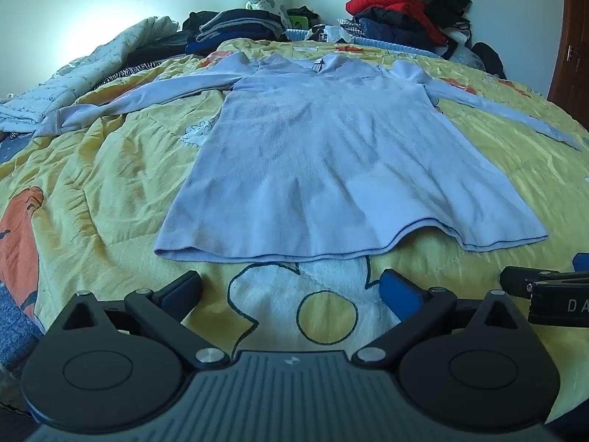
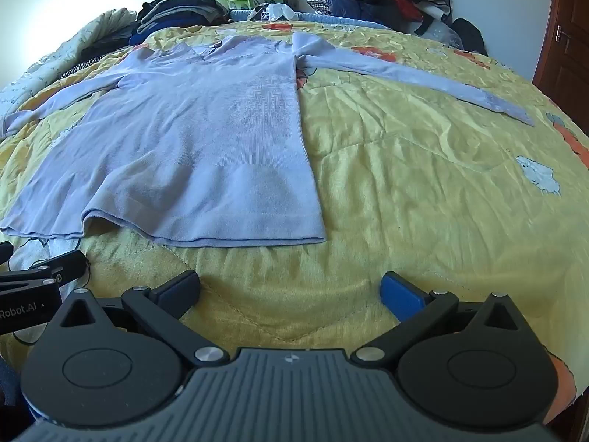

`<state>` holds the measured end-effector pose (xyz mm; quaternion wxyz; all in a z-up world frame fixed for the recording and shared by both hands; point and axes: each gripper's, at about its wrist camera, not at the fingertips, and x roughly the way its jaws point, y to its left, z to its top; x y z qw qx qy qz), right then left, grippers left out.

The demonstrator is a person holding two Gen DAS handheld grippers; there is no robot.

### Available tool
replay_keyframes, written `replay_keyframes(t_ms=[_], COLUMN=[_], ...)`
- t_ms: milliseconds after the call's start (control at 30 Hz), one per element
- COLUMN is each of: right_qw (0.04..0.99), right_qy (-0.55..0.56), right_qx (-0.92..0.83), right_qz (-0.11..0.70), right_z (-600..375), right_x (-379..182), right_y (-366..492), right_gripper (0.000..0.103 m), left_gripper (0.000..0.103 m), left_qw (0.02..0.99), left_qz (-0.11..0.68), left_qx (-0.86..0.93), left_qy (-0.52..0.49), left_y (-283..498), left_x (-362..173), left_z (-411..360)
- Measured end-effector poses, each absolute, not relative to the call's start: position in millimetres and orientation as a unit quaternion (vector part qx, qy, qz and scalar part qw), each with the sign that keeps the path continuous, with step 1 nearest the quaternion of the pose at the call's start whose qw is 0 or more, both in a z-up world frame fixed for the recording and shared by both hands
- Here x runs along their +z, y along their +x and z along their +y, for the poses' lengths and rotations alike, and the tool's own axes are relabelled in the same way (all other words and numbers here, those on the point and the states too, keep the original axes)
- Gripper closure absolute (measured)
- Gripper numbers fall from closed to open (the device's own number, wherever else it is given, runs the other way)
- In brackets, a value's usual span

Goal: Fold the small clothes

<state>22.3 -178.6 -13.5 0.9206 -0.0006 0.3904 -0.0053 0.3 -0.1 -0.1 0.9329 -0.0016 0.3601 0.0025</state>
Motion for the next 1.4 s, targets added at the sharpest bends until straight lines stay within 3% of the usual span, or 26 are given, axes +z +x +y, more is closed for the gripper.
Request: replay_keyframes(t_ms=[1400], right_qw=[0.923], right_qy=[-0.001], right_qx=[-0.005], right_qz=[0.385], right_z=[-178.5], right_x=[-14.4], right_y=[22.3], right_gripper=[0.000], left_gripper=[0.000], left_qw=[0.936], left_qz=[0.352], left_qx=[0.001], left_qy=[-0.003], left_y=[-1.0], left_x=[-0.6], left_z=[-0.5])
